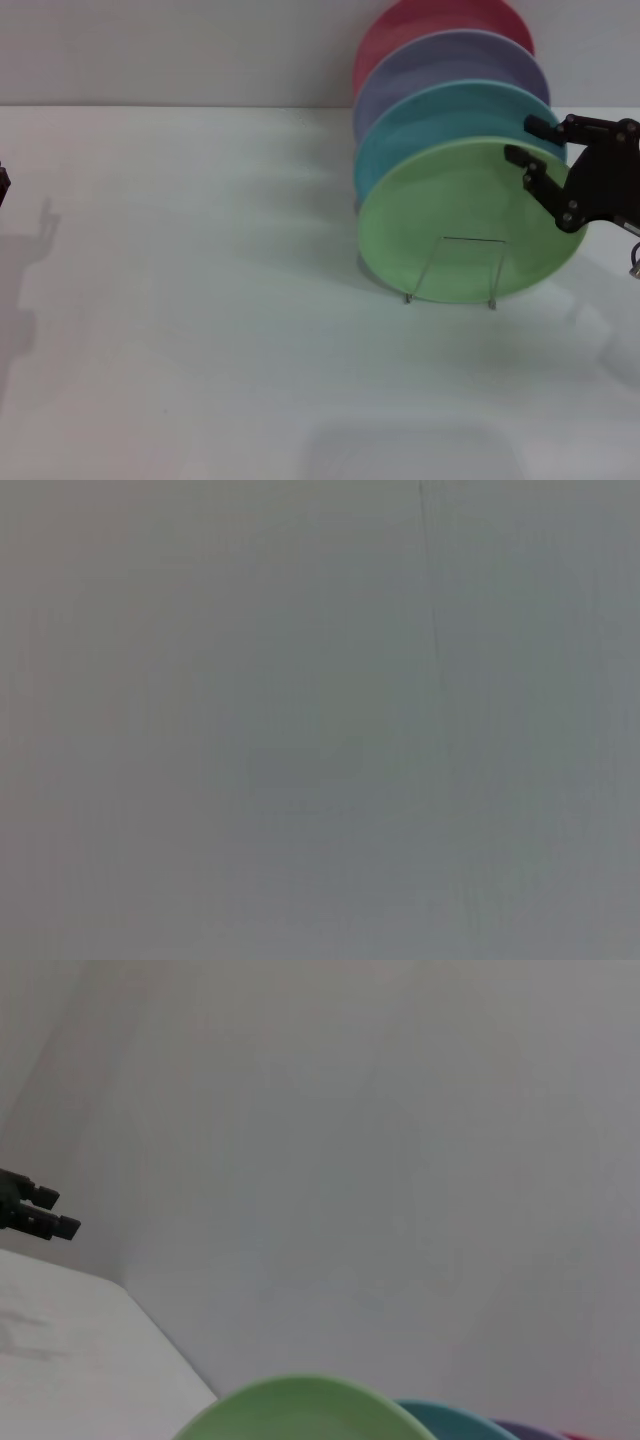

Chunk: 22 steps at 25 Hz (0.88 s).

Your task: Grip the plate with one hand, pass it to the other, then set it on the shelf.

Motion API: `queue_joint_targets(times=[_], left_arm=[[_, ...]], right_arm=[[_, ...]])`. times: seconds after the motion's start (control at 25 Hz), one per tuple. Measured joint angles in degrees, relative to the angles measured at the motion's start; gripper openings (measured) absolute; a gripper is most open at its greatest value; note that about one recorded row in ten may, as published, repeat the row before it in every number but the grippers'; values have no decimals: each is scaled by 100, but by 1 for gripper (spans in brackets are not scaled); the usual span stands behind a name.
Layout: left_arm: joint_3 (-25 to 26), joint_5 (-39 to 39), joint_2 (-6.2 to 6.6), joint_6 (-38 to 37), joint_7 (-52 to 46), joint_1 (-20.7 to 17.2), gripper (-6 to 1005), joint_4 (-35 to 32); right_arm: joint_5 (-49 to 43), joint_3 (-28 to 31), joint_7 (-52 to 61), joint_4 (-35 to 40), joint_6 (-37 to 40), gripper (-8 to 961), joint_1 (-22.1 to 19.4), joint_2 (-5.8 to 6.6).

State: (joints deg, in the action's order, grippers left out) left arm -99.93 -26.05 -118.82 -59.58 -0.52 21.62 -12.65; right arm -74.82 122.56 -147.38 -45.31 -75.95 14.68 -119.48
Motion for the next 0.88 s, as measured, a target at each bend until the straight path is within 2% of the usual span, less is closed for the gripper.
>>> queue_joint_targets(times=[0.24, 0.64, 0.72, 0.76, 0.8, 0.88], left_arm=[[0, -1, 0, 0, 0, 0, 757, 0], [59, -26, 0, 56, 0, 23, 757, 0], [63, -27, 0, 61, 0, 23, 757, 0], [68, -30, 1, 68, 0, 24, 757, 0], [68, -30, 1, 68, 0, 24, 757, 0], [75, -32, 5, 75, 0, 22, 757, 0]], right_arm=[[5, -4, 61, 122, -120, 399, -12, 1], [109, 44, 132, 191, -693, 599, -45, 5], [346, 43, 62, 199, -784, 617, -106, -5], [860, 27, -153, 274, -856, 626, -205, -17], [860, 27, -153, 274, -856, 635, -205, -17], [1715, 16, -496, 574, -1048, 653, -304, -29]])
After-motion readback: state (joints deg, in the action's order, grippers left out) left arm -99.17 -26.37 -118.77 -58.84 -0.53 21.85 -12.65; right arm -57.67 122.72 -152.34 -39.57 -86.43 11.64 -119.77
